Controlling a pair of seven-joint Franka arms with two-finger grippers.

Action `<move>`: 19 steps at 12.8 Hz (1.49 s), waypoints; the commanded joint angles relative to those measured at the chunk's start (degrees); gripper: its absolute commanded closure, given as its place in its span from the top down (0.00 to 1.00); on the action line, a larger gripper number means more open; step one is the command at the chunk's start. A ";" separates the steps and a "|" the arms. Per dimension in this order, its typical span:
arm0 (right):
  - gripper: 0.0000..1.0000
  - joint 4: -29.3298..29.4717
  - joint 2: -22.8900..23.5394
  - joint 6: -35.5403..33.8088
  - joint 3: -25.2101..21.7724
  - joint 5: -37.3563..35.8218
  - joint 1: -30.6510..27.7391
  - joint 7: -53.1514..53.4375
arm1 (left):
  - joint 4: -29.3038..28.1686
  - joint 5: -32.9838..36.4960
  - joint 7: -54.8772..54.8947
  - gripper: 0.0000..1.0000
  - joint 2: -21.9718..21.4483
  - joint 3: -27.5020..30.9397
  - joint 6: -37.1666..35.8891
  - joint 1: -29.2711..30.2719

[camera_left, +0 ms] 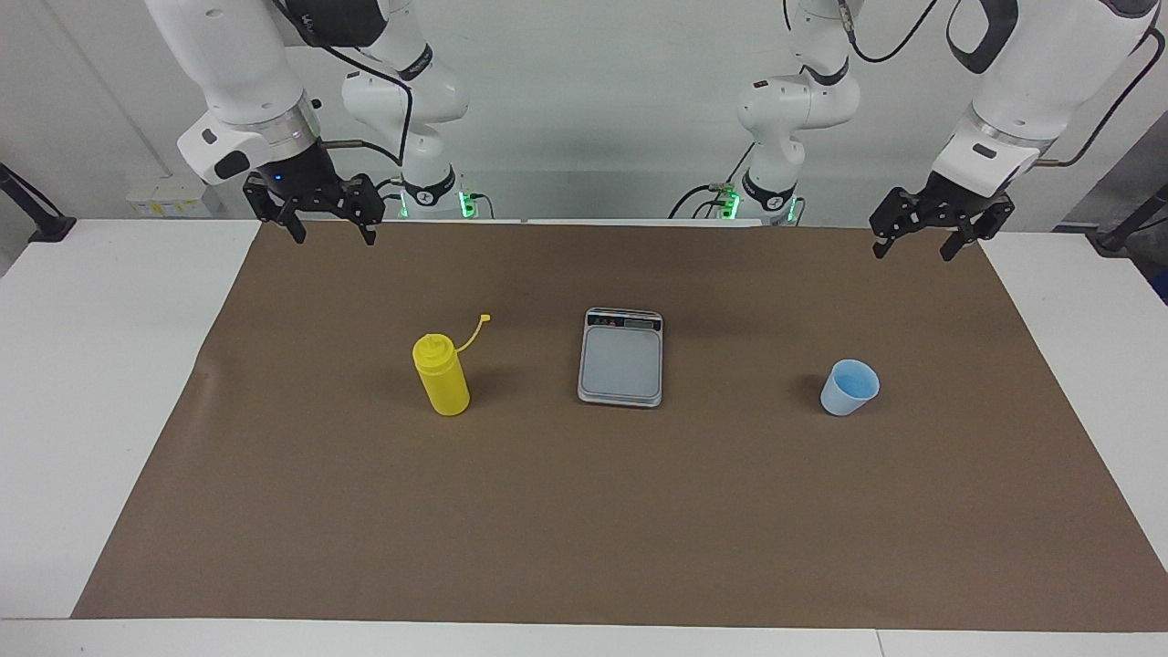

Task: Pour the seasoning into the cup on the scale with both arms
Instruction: 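Reach the left gripper to the light-blue cup and grasp it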

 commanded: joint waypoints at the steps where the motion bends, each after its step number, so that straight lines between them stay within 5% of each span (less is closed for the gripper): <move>1: 1.00 -1.98 -1.46 1.24 0.20 0.39 -0.54 0.01 | -6.86 -0.35 1.02 1.00 -1.35 -0.14 6.69 2.67; 11: 1.00 -1.98 -1.46 0.89 0.20 0.39 -0.54 0.01 | -27.43 -0.44 -6.08 1.00 4.80 0.04 37.97 4.00; 19: 1.00 -1.98 -1.46 0.89 0.20 0.39 -0.54 0.01 | -30.61 -0.44 -9.09 1.00 10.51 0.04 45.37 3.12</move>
